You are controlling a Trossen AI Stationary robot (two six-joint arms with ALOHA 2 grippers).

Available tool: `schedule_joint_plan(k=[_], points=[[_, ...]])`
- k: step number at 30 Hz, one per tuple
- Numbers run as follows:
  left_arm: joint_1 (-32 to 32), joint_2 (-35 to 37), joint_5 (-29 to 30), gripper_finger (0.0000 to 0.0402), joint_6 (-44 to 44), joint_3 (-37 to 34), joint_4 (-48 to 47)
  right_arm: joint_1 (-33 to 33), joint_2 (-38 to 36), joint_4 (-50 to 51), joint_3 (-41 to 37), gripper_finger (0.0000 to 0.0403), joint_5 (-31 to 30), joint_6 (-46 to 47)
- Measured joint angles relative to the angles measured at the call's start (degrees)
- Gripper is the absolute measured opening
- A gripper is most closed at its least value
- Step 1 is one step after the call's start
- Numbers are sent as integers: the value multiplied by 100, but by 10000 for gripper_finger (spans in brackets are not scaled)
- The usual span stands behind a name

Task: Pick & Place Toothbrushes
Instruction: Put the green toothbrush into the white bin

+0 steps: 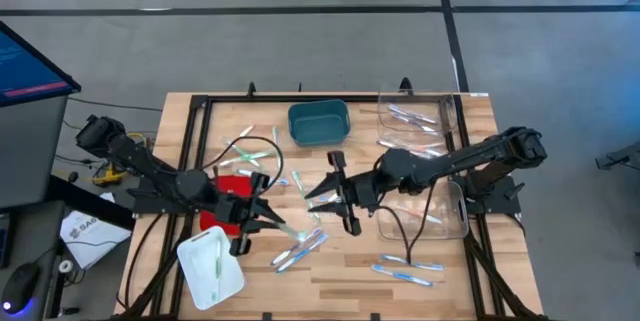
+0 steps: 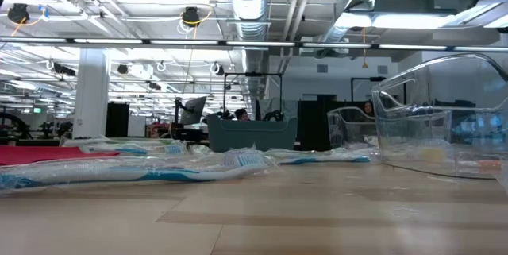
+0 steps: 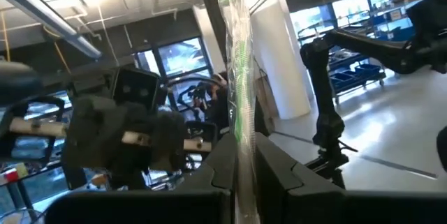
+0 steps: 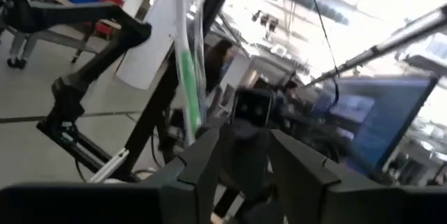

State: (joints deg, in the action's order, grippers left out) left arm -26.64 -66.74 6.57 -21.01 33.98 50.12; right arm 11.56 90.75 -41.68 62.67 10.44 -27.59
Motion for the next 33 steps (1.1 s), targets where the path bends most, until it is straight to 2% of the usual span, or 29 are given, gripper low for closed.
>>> schedule_joint_plan(k=[3, 5, 8, 11, 13, 15, 18, 21, 24, 26, 29, 33], points=[[1, -2, 0, 15, -21, 0, 3, 73, 46, 24, 42, 146, -2, 91], [-1, -2, 55, 15, -149, 0, 4, 80, 58, 42, 80, 163, -16, 661], [-45, -2, 236, 15, -414, 0, -12, -43, 41, -42, 101, 189, -222, 2788], [-151, 0, 508, 15, -983, 0, -186, -316, -15, 419, 110, 212, -212, 5900], [-227, -2, 947, 15, -1570, 0, -441, -641, -61, 1123, 262, 226, 567, 7468], [-293, -2, 1511, 15, -2090, 0, -632, -881, -81, 1699, 435, 236, 1217, 8400], [-434, -2, 2270, 15, -2547, 37, -967, -921, -97, 2100, 482, 242, 1581, 8958], [-756, -2, 2971, 15, -2942, 307, -1713, -847, -93, 2384, 480, 240, 2051, 9258], [-993, -84, 3702, 15, -3016, 610, -2513, -811, -91, 2992, 480, 236, 2141, 9720], [-1071, -194, 3860, 15, -3019, 677, -2701, -829, -89, 3298, 477, 233, 2119, 10019], [-1160, -339, 3795, 15, -3117, 824, -2818, -874, -89, 3596, 477, 231, 2081, 10354], [-1120, -595, 3959, 15, -3231, 905, -2945, -893, -86, 3560, 475, 226, 2125, 10652]])
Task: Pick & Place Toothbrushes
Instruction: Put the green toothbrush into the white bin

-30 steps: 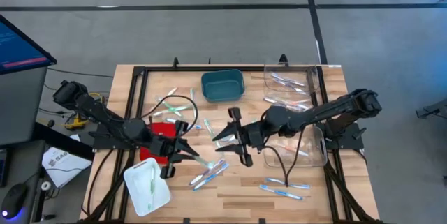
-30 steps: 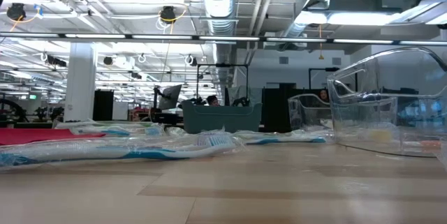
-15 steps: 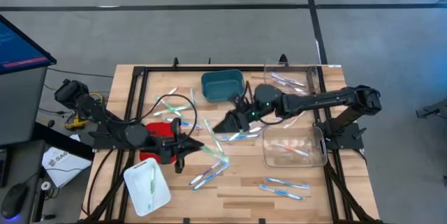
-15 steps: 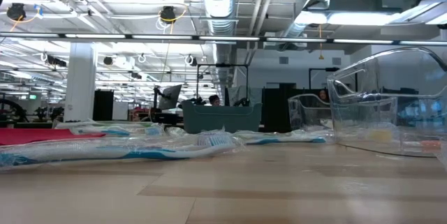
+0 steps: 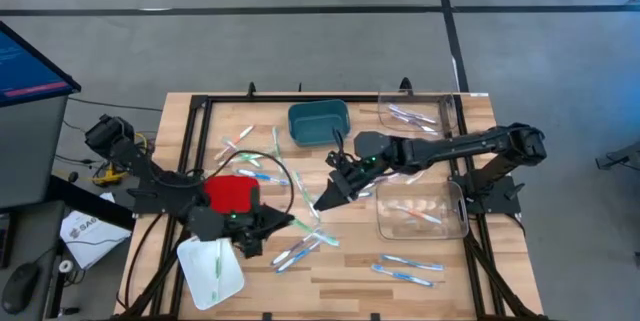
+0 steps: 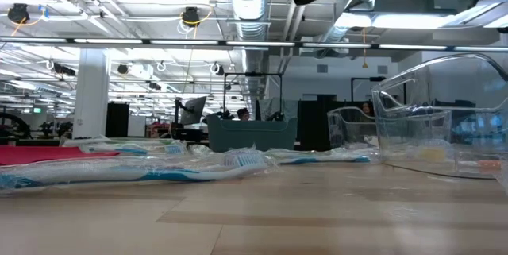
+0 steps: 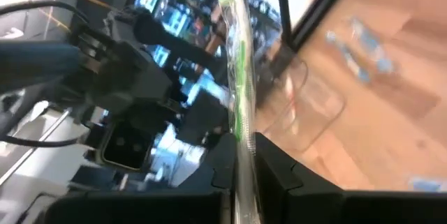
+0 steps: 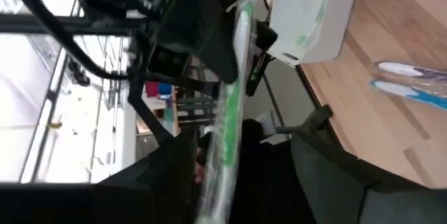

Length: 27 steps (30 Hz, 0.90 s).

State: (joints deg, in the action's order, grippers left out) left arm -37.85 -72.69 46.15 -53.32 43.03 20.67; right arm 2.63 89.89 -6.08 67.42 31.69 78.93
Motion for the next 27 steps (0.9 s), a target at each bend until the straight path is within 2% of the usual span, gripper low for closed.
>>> schedule_joint_plan(k=[12, 27], points=[[417, -734, 6, 15, -293, 375, 114, 135, 66, 146, 2, 221, 150, 41], [609, -837, 207, 15, -772, 392, 746, 91, 66, 313, 2, 220, 152, -303]])
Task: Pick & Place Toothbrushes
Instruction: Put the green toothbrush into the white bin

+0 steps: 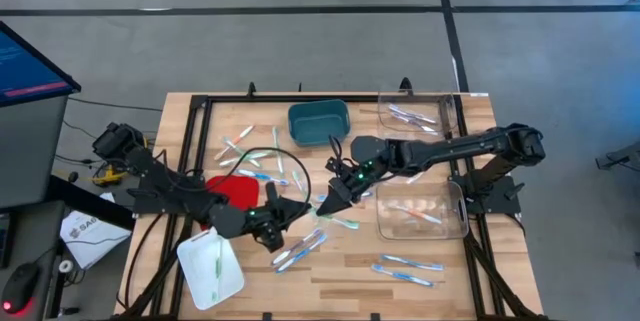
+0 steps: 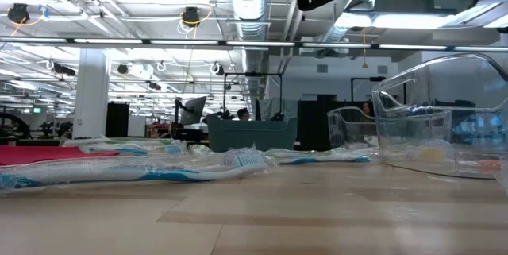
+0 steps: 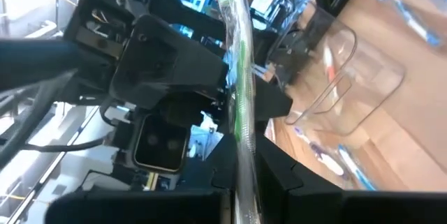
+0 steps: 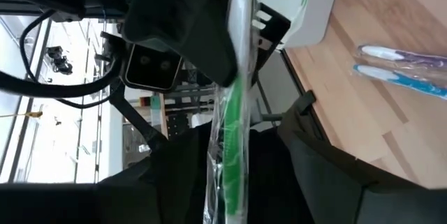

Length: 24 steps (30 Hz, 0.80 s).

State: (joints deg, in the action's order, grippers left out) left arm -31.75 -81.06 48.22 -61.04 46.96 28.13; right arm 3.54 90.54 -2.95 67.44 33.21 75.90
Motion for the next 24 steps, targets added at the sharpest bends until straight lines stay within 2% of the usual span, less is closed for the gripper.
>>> schedule_joint_plan(k=[6, 20, 24], points=[[40, 0, -3, 15, 39, -8, -3, -8, 0, 22, 0, 186, 1, -68], [40, -7, -150, 17, 228, -19, -36, -3, -4, 105, 0, 19, -6, -599], [40, -7, -34, 40, 442, -24, -41, -3, -7, 130, 0, 20, -157, -791]])
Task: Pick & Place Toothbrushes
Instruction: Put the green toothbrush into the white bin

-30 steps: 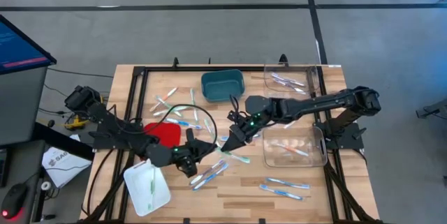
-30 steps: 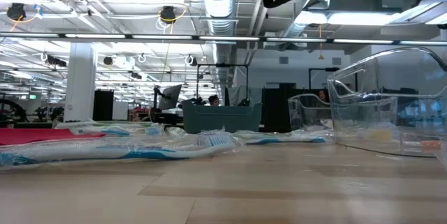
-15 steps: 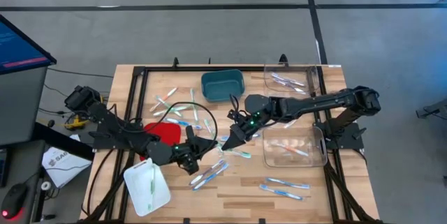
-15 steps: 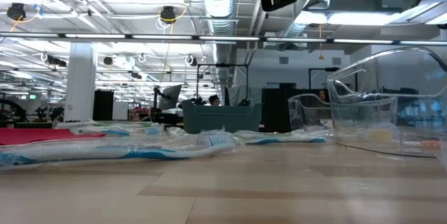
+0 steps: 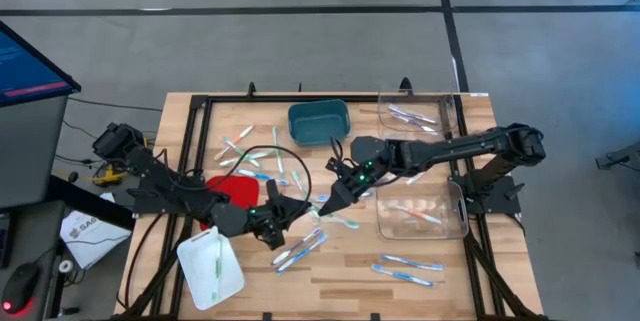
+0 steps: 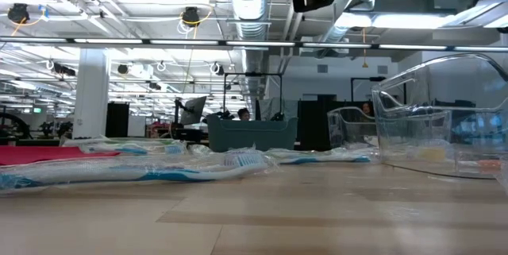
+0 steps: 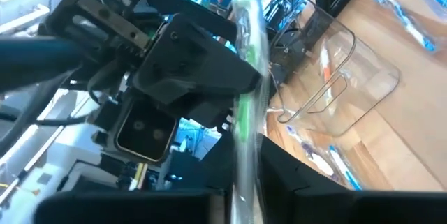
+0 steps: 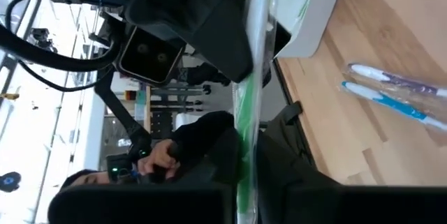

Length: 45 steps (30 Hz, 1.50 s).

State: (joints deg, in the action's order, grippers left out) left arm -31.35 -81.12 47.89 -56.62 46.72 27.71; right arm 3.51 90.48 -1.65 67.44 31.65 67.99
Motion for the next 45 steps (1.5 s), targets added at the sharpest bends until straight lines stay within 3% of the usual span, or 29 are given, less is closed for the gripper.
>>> schedule_joint_plan(k=[8, 16, 21, 25, 30, 38, 41, 45], points=[[-138, 222, 423, 118, 898, 2, 124, 24, 0, 170, 0, 10, -342, -708], [-548, 806, -292, 209, 1514, 9, 126, 17, 9, 182, -7, 10, -648, -1390], [-899, 1073, -703, 242, 1846, 9, 96, -15, 9, -239, -7, 10, -950, -1967], [-1108, 1161, -1104, 248, 2185, 11, 84, -33, 9, -1107, -7, 10, -1138, -2721], [-1085, 1154, -1135, 241, 2575, 11, 69, -21, 7, -2256, -7, 10, -1647, -3900], [-841, 1518, -549, 212, 2861, -301, 64, 456, 4, -3070, -146, 10, -3108, -6263], [-821, 1982, -606, 197, 2867, -580, 84, 669, 6, -3586, -378, 10, -3160, -6656], [-831, 2860, -1282, 180, 3180, -1052, 160, 704, 4, -4514, -664, 10, -2933, -6809]])
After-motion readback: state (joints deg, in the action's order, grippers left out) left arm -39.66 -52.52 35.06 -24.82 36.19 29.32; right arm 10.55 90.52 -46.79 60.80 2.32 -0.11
